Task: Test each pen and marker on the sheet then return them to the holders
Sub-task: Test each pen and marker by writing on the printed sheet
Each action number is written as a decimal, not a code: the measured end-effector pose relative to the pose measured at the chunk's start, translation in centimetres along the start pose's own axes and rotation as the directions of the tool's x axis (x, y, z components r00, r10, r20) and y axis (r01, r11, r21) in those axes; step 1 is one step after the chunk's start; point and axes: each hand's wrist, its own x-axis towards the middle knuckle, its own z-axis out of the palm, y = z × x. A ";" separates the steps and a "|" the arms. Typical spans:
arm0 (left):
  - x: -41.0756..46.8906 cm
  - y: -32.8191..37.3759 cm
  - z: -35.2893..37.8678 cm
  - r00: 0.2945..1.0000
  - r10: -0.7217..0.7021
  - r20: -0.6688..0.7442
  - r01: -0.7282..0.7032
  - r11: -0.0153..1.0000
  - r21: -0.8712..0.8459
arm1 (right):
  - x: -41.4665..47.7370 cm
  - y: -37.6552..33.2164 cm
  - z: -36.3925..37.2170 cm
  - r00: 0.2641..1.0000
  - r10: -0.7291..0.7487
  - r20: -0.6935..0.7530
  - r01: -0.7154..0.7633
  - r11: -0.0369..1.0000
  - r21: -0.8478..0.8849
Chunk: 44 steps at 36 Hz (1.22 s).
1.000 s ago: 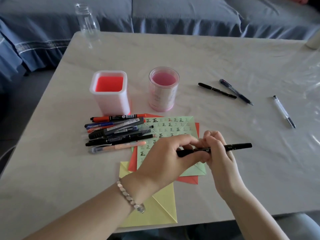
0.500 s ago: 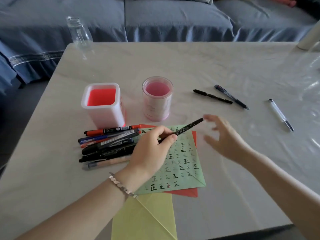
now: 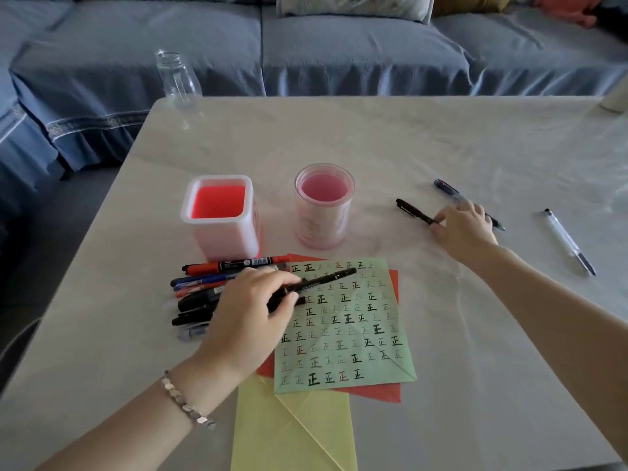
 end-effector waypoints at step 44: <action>-4.6 4.7 1.9 0.934 0.314 0.174 -0.285 0.943 -0.171 | -21.7 -10.9 -2.2 0.981 -0.058 0.183 -0.164 0.243 0.956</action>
